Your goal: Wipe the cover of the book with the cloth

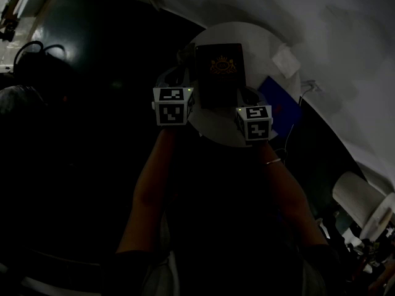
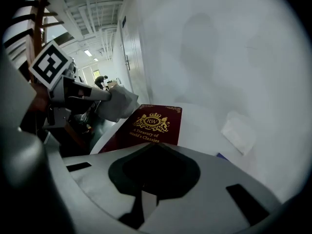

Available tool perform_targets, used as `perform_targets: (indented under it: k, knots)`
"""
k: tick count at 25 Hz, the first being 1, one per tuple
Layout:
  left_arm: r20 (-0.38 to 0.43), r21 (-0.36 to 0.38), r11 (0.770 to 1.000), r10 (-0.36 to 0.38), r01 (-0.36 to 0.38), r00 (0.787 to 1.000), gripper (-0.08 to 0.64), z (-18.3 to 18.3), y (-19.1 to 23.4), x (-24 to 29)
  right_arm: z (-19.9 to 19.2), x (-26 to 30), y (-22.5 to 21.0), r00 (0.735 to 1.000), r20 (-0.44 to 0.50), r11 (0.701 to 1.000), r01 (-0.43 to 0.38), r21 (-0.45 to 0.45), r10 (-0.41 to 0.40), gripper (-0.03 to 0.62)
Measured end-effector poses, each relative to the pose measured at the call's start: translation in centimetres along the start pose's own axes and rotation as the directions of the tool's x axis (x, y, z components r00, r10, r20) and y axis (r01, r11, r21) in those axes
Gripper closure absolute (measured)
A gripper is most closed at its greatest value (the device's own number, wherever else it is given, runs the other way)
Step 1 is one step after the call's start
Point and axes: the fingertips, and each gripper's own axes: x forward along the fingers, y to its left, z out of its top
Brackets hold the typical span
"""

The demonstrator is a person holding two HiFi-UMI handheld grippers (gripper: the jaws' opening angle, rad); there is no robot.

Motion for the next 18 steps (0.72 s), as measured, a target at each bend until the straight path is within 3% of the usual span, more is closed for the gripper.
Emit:
perform_targets:
  k: [5, 11, 18]
  knots:
    - [0.06, 0.023, 0.992, -0.128, 0.127, 0.99, 0.537, 3.1, -5.6, -0.4, -0.4, -1.3, -0.3, 1.0, 0.018, 0.999, 0.018, 0.033, -0.018, 0.563]
    - [0.067, 0.082, 0.96, -0.275, 0.269, 0.959, 0.537, 4.5, -12.7, 0.3, -0.7, -3.3, -1.4, 0.998, 0.042, 0.995, 0.051, 0.082, -0.054, 0.563]
    - [-0.016, 0.143, 0.937, -0.32, 0.319, 0.947, 0.537, 2.1, -16.5, 3.6, -1.8, -4.1, -2.8, 0.996, 0.045, 0.99, 0.076, 0.119, -0.082, 0.563]
